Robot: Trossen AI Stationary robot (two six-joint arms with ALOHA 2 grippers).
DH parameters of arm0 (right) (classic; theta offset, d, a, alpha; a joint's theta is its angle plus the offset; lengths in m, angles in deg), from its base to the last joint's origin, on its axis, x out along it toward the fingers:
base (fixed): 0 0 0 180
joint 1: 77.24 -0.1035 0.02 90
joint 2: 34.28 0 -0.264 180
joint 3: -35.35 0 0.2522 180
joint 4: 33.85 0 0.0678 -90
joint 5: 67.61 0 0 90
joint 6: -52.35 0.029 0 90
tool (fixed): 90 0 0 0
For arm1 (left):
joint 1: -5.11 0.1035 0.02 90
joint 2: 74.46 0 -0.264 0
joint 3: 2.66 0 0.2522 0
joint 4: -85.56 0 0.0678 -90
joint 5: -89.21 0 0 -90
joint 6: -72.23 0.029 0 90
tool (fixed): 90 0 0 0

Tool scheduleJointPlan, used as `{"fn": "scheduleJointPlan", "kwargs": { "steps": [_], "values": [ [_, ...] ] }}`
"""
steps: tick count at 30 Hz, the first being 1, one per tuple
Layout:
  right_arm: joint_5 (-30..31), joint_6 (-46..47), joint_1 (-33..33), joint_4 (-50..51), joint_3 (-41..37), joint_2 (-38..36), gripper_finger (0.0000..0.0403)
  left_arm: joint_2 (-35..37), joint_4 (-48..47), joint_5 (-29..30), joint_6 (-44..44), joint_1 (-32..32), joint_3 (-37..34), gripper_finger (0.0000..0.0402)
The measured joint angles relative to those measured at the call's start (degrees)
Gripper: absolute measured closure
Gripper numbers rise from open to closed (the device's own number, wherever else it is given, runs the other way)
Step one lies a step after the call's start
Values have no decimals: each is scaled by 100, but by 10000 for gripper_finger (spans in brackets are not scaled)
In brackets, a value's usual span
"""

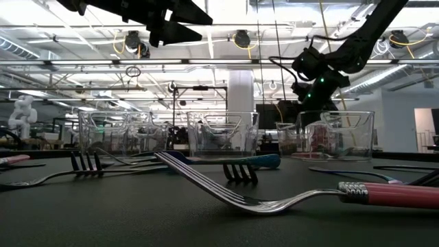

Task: Sort silverware by color (type)
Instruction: Put the pink fork into the right transparent bin

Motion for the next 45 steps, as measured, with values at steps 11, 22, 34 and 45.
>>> {"fn": "scheduleJointPlan", "kwargs": {
  "steps": [11,22,34,45],
  "values": [
    [-7,64,-592,1617,0,-1515,335,0,0,-2,-2,0,0,84],
    [-900,314,-1894,2524,0,-2928,334,2,-28,-155,-2,-28,0,84],
    [-838,508,-4019,2854,-2,-3470,334,2,-1113,6,-97,-46,0,84],
    [217,258,-6045,2105,-6,-2900,335,3,-2416,152,-1226,-596,0,84]
  ]
}}
